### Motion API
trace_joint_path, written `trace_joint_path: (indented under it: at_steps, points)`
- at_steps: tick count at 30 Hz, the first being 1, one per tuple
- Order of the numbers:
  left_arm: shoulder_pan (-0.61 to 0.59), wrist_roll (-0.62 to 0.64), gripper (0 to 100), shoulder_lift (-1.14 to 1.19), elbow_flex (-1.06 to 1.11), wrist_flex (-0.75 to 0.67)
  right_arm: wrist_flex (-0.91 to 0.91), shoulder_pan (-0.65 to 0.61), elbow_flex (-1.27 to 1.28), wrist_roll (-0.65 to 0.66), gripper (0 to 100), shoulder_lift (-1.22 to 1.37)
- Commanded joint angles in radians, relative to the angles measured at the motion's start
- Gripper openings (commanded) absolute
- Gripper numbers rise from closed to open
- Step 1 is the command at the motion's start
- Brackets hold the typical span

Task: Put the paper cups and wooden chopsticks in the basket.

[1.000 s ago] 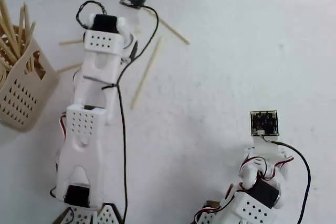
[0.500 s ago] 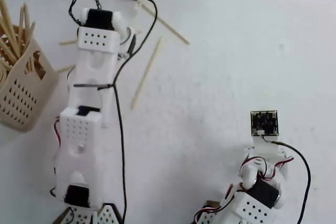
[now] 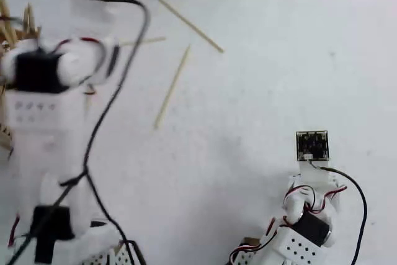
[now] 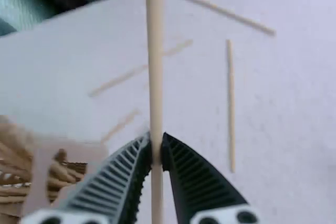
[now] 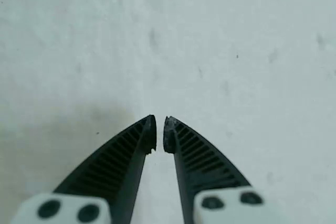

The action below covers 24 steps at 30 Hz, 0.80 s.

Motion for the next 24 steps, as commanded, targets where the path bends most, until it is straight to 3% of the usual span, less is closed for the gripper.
trace_joint_path:
  at_steps: [1, 7, 17, 20, 24]
  points:
    - [-0.145, -0.008, 2, -0.197, 0.086, -0.262, 0.005, 0.010, 0.009, -0.002, 4.5, -0.001]
    - [-0.303, 0.002, 2, -0.306, 0.252, -0.701, 0.005, 0.010, 0.009, -0.002, 4.5, -0.001]
    - [-0.487, 0.135, 2, -0.337, 0.672, -1.220, 0.005, 0.010, 0.009, -0.002, 4.5, -0.001]
    - [-0.510, 0.132, 2, -0.337, 0.778, -1.329, 0.005, 0.010, 0.009, -0.002, 4.5, -0.001]
    - [-0.532, 0.132, 2, -0.338, 0.842, -1.363, 0.005, 0.010, 0.009, -0.002, 4.5, -0.001]
